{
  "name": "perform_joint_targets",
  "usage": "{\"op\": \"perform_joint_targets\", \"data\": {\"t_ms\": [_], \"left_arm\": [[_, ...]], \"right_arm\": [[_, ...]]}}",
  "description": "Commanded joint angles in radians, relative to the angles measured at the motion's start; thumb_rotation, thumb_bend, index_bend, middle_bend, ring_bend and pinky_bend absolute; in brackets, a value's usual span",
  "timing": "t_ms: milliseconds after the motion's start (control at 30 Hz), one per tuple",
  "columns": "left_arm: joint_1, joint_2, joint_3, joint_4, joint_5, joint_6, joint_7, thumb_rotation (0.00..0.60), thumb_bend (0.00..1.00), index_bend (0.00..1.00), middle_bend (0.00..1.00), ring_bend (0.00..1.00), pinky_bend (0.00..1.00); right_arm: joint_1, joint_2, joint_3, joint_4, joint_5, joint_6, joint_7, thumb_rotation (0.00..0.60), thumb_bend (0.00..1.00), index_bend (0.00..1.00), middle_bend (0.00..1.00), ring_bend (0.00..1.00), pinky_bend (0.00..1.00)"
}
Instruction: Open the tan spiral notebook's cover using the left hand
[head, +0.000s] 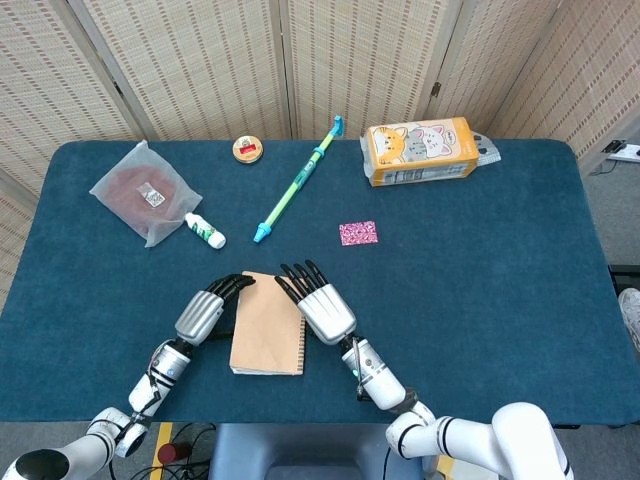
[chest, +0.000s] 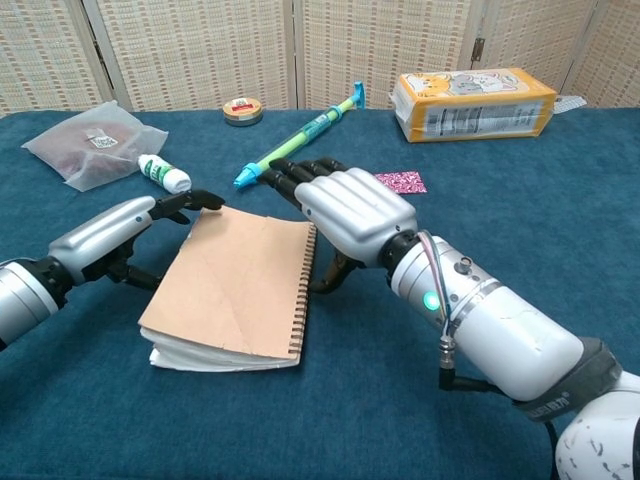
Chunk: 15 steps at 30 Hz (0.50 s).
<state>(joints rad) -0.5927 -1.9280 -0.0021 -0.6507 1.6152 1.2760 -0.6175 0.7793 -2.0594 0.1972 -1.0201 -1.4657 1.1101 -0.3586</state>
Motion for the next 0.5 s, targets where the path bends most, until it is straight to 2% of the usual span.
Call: {"op": "perform_joint_targets", "data": {"t_ms": [33, 367, 500], "left_arm": [[-0.004, 0.006, -0.004, -0.021, -0.005, -0.001, -0.045, 0.6, 0.17, 0.16, 0.17, 0.14, 0.22], [-0.016, 0.003, 0.003, -0.006, 0.003, -0.002, -0.088, 0.6, 0.17, 0.22, 0.17, 0.14, 0.22], [-0.017, -0.001, 0.006, 0.007, 0.01, 0.013, -0.119, 0.6, 0.26, 0.26, 0.17, 0.14, 0.22]], "right_arm": [[0.002, -0.001, 0.0, 0.001, -0.002, 0.002, 0.0, 0.6, 0.0, 0.0, 0.0, 0.0, 0.0], [0.004, -0.005, -0.011, 0.022, -0.023, 0.027, 0.002, 0.6, 0.0, 0.0, 0.0, 0.0, 0.0], [0.006, -0.01, -0.012, 0.032, -0.026, 0.031, 0.007, 0.6, 0.0, 0.0, 0.0, 0.0, 0.0]]}}
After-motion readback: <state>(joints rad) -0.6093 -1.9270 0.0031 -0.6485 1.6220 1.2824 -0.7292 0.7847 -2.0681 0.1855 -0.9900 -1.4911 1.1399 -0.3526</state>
